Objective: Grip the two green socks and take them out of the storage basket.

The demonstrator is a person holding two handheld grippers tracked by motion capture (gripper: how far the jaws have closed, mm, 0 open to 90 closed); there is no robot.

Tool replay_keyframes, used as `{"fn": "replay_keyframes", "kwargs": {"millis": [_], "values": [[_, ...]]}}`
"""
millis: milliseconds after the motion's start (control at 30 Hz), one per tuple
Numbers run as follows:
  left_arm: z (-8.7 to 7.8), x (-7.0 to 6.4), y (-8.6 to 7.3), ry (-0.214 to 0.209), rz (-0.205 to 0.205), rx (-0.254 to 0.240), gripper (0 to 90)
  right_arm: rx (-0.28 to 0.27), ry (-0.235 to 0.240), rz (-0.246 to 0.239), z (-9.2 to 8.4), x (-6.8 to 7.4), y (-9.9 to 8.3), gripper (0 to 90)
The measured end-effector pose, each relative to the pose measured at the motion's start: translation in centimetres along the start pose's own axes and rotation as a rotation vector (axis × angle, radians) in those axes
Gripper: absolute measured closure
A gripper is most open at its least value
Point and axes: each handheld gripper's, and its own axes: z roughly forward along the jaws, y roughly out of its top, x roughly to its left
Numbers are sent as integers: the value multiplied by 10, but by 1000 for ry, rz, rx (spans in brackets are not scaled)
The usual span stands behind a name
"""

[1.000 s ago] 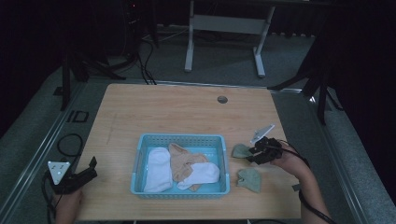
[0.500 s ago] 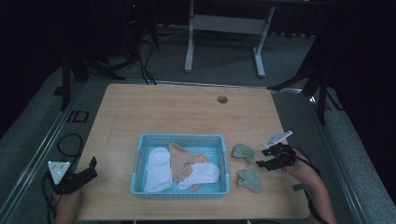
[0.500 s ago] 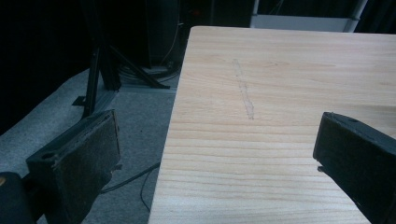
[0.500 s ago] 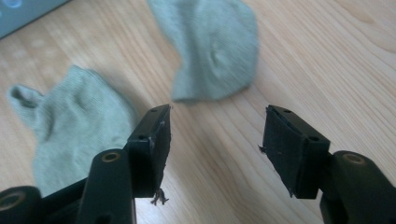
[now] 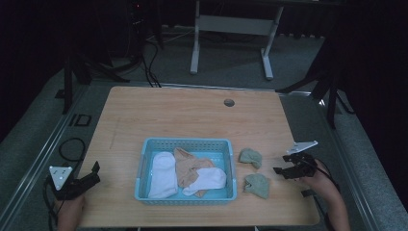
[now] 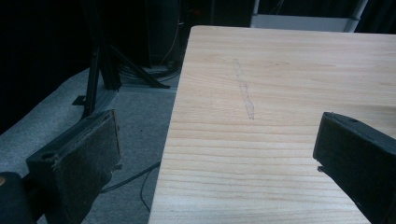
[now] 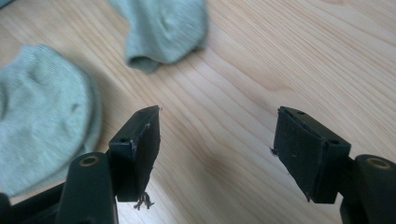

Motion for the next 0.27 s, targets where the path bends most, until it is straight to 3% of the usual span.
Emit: {"fn": "replay_keyframes", "kwargs": {"millis": [267], "values": [[0, 0, 0, 0, -1, -1, 4, -26, -23, 67, -9, -9, -17, 312]]}}
